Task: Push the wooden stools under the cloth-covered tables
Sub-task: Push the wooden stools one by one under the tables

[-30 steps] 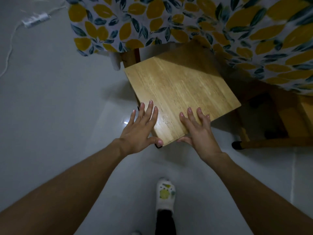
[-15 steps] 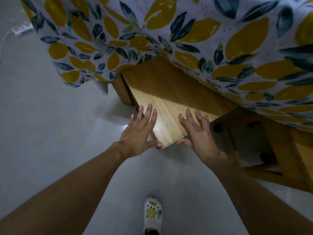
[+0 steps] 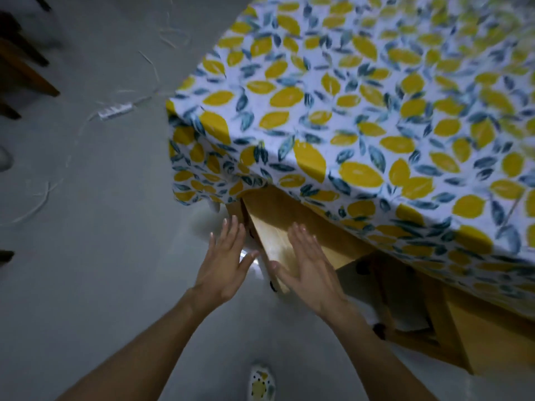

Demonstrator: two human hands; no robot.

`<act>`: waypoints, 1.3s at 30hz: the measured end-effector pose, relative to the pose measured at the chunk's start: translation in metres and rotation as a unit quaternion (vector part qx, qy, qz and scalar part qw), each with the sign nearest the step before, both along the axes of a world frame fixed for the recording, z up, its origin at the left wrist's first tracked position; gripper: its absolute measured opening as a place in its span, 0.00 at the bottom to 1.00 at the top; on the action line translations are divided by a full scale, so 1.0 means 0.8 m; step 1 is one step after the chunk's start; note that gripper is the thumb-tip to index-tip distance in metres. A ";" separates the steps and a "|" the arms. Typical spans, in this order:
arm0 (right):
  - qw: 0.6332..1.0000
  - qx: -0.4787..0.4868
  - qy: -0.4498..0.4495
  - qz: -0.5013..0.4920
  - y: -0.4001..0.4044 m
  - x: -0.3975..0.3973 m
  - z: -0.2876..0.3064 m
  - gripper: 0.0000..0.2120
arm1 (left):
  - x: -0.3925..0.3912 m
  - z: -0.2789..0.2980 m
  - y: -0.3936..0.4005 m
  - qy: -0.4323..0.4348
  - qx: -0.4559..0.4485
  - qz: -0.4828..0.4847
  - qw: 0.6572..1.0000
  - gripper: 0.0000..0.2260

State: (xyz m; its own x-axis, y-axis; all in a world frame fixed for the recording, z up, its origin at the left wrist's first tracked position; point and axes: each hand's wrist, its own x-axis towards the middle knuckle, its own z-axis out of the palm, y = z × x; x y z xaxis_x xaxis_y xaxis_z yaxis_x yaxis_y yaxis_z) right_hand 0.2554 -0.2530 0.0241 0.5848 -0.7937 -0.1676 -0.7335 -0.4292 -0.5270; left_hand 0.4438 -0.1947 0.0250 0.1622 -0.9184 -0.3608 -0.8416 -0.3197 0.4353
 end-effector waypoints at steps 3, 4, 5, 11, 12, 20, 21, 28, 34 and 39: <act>0.998 -0.015 -0.065 0.018 -0.009 0.054 0.095 0.46 | 0.046 0.097 -0.005 0.058 -0.049 0.072 0.995 0.30; 0.996 -0.015 -0.080 0.020 -0.016 0.073 0.129 0.46 | 0.064 0.130 -0.009 0.076 -0.061 0.093 0.991 0.30; 0.996 -0.015 -0.088 0.019 -0.024 0.094 0.161 0.46 | 0.084 0.162 -0.014 0.090 -0.071 0.114 0.987 0.31; 0.993 -0.060 -0.101 0.022 -0.081 0.220 0.288 0.39 | 0.211 0.307 -0.040 0.096 -0.126 0.161 0.974 0.29; 0.992 -0.063 -0.108 0.013 -0.090 0.241 0.303 0.39 | 0.232 0.323 -0.046 0.105 -0.132 0.167 0.971 0.28; 0.986 -0.079 -0.122 -0.082 -0.158 0.387 0.364 0.36 | 0.394 0.376 -0.117 0.201 -0.135 0.152 0.958 0.25; 0.986 -0.079 -0.112 -0.093 -0.168 0.402 0.365 0.37 | 0.414 0.377 -0.132 0.200 -0.132 0.136 0.961 0.25; 0.978 -0.084 -0.080 -0.176 -0.271 0.473 0.370 0.36 | 0.513 0.385 -0.276 0.202 -0.135 0.063 0.968 0.24; 0.962 -0.109 -0.089 -0.233 -0.423 0.500 0.376 0.34 | 0.554 0.390 -0.444 0.222 -0.147 0.013 0.964 0.23; 0.952 -0.114 -0.084 -0.273 -0.578 0.509 0.392 0.31 | 0.573 0.397 -0.593 0.240 -0.145 0.008 0.960 0.24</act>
